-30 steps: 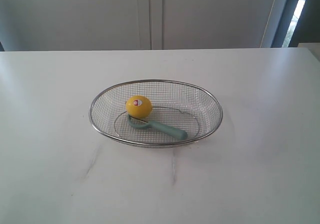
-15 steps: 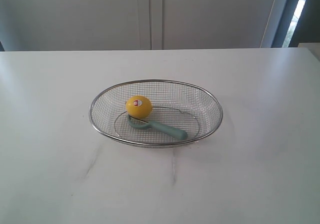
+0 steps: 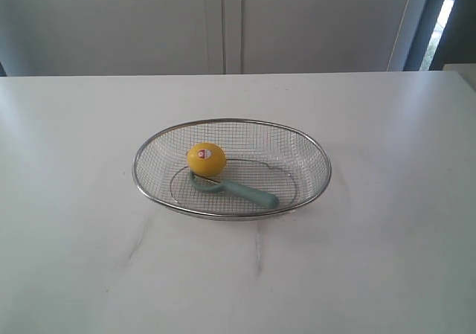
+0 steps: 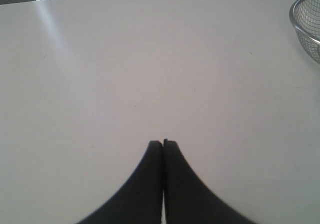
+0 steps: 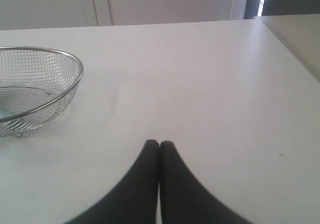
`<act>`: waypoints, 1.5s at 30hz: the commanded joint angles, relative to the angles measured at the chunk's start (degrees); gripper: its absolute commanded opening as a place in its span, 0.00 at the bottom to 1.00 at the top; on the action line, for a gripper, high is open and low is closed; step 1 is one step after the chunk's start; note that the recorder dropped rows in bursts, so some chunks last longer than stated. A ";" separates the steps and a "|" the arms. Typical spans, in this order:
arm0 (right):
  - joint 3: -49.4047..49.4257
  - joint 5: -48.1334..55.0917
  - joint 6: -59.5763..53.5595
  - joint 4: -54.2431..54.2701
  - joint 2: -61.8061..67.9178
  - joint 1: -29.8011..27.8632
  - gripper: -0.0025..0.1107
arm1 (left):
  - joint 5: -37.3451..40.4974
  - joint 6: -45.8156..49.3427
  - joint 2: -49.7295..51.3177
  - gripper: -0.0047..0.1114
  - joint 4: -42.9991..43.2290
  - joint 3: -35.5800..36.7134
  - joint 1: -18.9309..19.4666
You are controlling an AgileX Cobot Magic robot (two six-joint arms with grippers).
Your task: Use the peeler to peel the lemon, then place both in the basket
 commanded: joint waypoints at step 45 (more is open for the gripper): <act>0.09 -0.11 0.09 -0.01 -0.31 0.28 0.02 | 0.17 -0.13 -0.30 0.04 -0.27 0.28 -2.44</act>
